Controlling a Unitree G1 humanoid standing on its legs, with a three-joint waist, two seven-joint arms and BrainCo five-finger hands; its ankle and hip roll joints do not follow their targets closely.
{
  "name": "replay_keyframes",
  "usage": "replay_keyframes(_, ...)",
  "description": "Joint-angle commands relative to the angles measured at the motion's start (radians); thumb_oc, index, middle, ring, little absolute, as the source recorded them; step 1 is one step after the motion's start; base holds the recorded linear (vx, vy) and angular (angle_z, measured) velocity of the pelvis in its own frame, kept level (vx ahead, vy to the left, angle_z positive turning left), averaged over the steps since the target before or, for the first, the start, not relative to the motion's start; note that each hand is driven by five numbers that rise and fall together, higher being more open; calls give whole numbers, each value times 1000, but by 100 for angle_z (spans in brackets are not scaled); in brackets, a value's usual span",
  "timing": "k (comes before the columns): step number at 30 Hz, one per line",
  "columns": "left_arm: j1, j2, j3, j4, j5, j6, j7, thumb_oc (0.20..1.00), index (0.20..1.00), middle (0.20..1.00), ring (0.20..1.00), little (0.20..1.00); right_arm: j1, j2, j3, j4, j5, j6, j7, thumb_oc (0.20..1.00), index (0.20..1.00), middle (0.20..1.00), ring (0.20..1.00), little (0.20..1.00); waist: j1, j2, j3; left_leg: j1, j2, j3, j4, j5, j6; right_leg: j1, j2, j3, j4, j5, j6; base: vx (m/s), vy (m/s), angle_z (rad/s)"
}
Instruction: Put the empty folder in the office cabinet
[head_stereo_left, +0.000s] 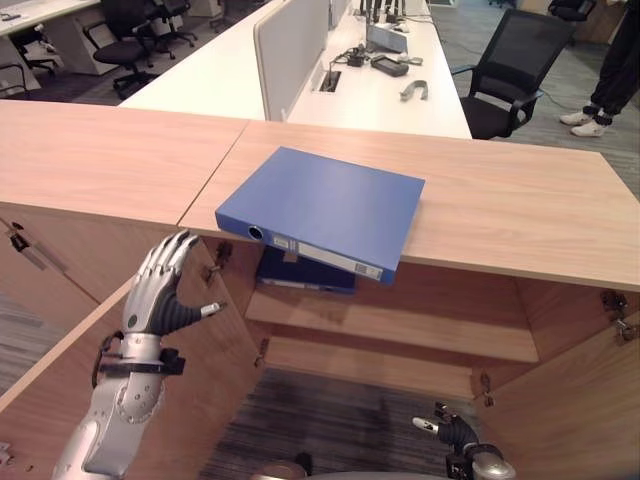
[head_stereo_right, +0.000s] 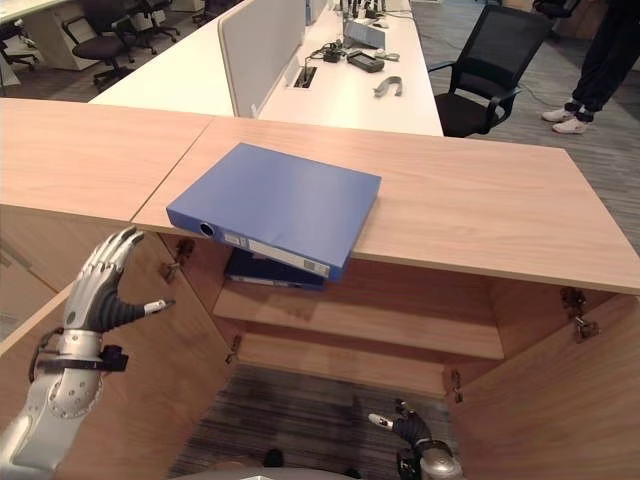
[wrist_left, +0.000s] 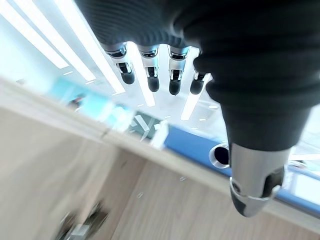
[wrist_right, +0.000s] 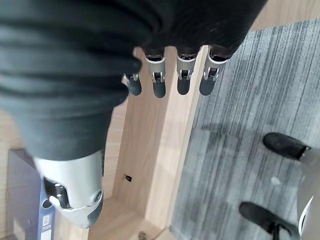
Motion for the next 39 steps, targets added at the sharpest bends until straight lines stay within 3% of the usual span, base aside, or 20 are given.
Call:
replay_keyframes(1,-90,78,7,-74,69,-34,33,1000,1000,1000,1000,1000,-76,-23,44,-31,-30,-40,7,1000,1000,1000,1000,1000,-20,4,14,5,38,26,13,-49,-58,31,3,12,40,-102,54,72,-5,0)
replay_keyframes(6,-170,167,-23,-98,126,-38,28,1000,1000,1000,1000,1000,-77,-32,56,-35,-35,-45,8,1000,1000,1000,1000,1000,-39,18,17,3,38,33,13,-39,-59,23,4,16,43,-92,55,11,0,0)
replay_keyframes(12,-260,215,-79,-101,153,-35,24,1000,1000,1000,1000,1000,-81,-36,62,-26,-40,-48,5,1000,1000,1000,1000,1000,-60,28,10,15,38,38,8,-53,-60,31,6,25,40,-103,56,34,8,-1)
replay_keyframes(17,-405,243,-240,-22,184,-34,-10,1000,1000,1000,1000,1000,-89,-33,68,-9,-34,-52,-1,1000,1000,1000,1000,1000,-99,43,5,24,36,56,4,-49,-55,26,3,45,40,-93,56,12,31,-8)
replay_keyframes(23,-467,241,-338,50,217,-31,-40,1000,1000,1000,1000,1000,-83,-34,59,14,-38,-50,-9,1000,1000,1000,1000,1000,-121,52,4,31,33,77,3,-56,-53,30,-3,60,30,-86,62,0,26,-16)
replay_keyframes(39,-519,194,-412,162,238,-2,-53,1000,1000,1000,1000,1000,-73,-31,20,55,-20,-38,-21,1000,1000,1000,1000,1000,-144,54,3,38,31,102,3,-64,-49,26,-5,81,23,-78,66,0,5,-3)
